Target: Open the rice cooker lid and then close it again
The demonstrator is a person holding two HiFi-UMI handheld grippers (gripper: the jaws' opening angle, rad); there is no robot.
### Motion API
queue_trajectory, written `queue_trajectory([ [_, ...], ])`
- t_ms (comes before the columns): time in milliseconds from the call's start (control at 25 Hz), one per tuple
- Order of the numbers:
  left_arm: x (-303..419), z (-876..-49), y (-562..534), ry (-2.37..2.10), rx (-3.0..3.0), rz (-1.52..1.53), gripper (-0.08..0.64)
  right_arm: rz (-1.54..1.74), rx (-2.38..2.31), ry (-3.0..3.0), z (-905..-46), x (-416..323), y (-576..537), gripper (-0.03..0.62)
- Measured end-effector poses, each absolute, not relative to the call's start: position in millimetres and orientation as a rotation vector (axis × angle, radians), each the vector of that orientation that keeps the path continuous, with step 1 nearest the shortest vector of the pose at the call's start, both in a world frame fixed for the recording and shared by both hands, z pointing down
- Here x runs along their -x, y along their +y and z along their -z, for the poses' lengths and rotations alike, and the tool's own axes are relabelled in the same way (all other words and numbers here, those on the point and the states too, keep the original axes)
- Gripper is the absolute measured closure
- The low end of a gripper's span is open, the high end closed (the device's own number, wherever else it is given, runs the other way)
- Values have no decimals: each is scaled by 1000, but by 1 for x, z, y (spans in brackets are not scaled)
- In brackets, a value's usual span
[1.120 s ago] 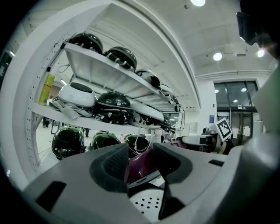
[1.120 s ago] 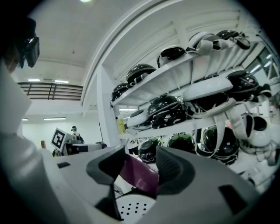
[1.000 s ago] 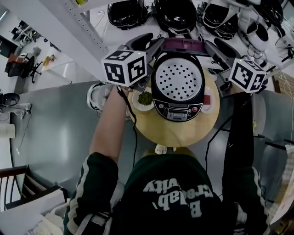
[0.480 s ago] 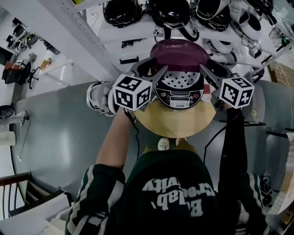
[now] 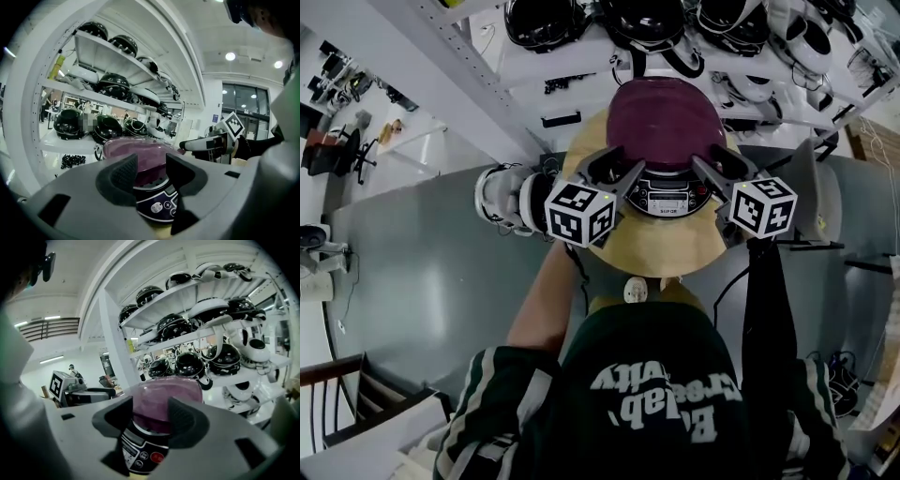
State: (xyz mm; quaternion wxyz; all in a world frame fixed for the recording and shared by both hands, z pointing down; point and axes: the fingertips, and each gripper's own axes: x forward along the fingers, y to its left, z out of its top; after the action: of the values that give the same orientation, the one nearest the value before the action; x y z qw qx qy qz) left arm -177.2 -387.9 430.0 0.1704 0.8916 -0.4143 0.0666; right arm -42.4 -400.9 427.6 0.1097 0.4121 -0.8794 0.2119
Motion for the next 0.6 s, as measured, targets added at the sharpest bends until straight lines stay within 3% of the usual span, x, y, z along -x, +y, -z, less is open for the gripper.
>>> queue_trajectory([
  [600,167,-488,-379,-1117,-2465,-343,365,-526,-1093,-2454,-484,77,-394,371],
])
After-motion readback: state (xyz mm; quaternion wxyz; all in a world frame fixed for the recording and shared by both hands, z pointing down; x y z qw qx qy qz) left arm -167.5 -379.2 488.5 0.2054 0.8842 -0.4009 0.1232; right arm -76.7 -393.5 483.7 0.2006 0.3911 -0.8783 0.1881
